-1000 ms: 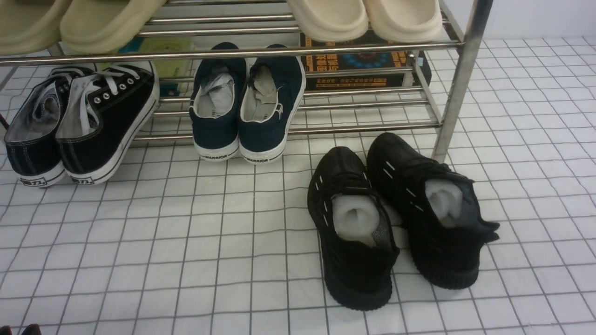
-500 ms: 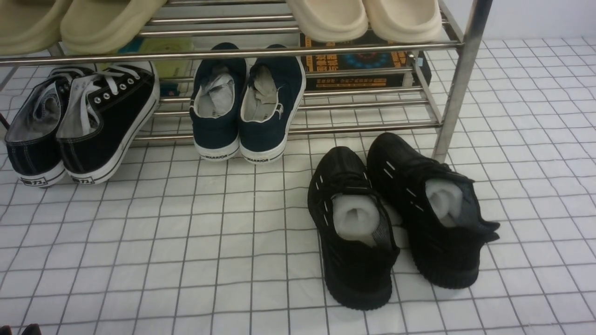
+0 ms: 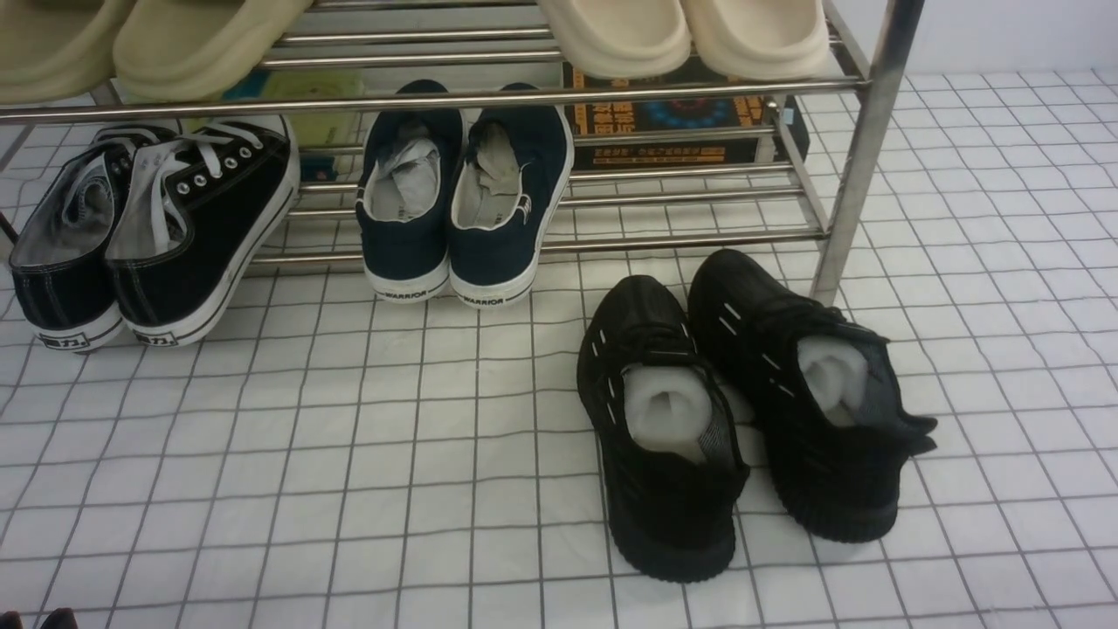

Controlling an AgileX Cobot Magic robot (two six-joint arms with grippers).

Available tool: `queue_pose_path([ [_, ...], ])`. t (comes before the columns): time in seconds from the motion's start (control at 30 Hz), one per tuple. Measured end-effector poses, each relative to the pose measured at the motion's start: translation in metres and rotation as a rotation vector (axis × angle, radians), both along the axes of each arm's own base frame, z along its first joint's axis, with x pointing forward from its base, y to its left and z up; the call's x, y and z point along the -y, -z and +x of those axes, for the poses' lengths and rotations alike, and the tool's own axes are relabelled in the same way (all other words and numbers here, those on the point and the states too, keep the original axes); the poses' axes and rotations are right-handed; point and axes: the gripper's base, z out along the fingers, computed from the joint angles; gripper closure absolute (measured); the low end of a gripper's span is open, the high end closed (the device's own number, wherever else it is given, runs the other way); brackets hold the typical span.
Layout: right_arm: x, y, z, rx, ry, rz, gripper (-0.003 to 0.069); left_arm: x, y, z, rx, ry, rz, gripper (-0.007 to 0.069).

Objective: Take the shoes off the shelf with your hand from the white checkered tablecloth.

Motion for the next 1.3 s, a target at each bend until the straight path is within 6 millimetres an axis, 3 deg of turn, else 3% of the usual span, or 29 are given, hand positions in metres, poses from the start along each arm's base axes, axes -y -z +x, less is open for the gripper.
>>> queue_pose_path([
  [0.37, -0.0040, 0.0000, -0.0001, 0.001, -0.074, 0.005, 0.0599, 0.0000, 0.0000, 0.0000, 0.000, 0.000, 0.000, 0.0385],
  [1.3, -0.0040, 0.0000, -0.0001, 0.001, -0.075, 0.005, 0.0558, 0.0000, 0.0000, 0.0000, 0.000, 0.000, 0.000, 0.0385],
])
